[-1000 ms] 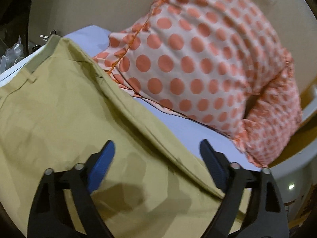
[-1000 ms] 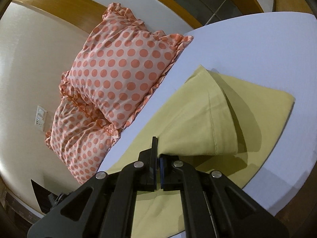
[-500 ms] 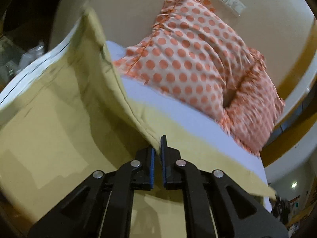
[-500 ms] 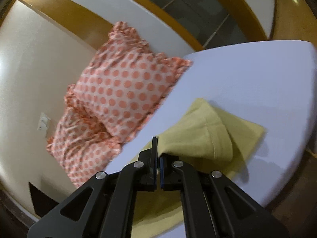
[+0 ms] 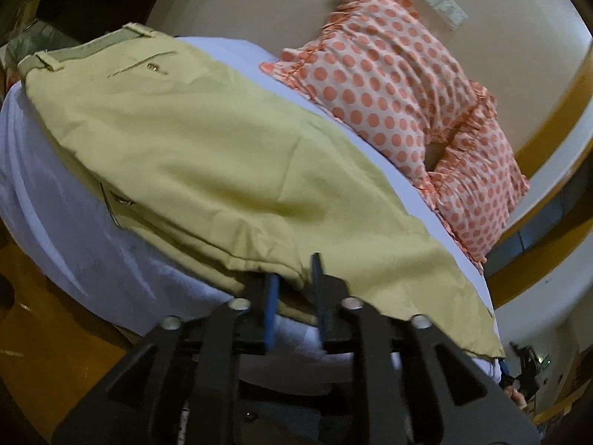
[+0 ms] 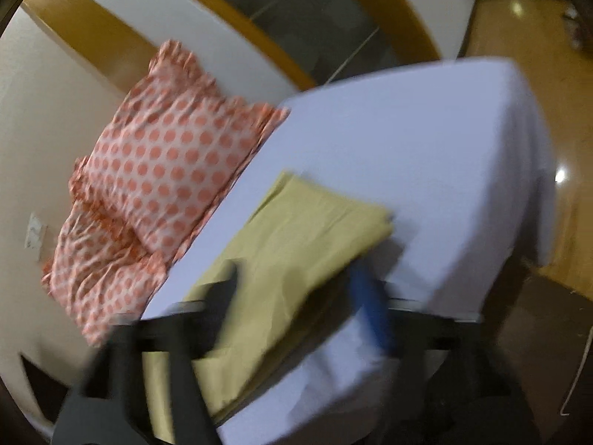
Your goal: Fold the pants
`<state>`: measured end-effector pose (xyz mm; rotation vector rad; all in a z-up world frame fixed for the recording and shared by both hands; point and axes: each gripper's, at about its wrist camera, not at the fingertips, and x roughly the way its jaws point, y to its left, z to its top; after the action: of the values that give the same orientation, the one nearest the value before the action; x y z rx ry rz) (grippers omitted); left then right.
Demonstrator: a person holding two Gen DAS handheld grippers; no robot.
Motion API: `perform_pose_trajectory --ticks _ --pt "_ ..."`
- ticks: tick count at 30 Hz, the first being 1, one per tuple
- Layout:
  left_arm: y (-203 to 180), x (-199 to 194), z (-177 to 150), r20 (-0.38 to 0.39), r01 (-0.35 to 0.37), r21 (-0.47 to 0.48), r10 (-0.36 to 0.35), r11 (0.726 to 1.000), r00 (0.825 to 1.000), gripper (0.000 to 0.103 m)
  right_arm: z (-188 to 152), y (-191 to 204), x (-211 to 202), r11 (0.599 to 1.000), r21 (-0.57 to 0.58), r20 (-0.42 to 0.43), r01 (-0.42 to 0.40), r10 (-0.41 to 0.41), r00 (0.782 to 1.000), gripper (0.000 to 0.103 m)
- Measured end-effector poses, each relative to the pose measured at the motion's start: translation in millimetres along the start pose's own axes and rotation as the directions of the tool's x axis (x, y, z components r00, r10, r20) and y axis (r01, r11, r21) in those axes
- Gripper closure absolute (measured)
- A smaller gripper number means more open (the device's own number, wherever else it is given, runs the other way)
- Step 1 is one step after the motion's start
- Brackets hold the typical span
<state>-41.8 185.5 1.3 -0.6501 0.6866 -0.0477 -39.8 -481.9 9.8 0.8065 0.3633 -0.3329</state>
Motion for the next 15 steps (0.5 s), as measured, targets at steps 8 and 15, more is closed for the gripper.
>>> perform_pose_trajectory --ticks 8,15 --pt "11 -24 -6 0.081 0.006 -0.005 -0.005 1.000 0.997 0.036 -16 1 19 0.999 -0.035 -0.040 -0.035 0.034 0.999 0.041" --pt "30 -34 -3 0.109 0.002 -0.061 0.004 0.998 0.994 0.032 -38 20 27 0.985 -0.146 -0.008 -0.092 0.092 0.996 0.080"
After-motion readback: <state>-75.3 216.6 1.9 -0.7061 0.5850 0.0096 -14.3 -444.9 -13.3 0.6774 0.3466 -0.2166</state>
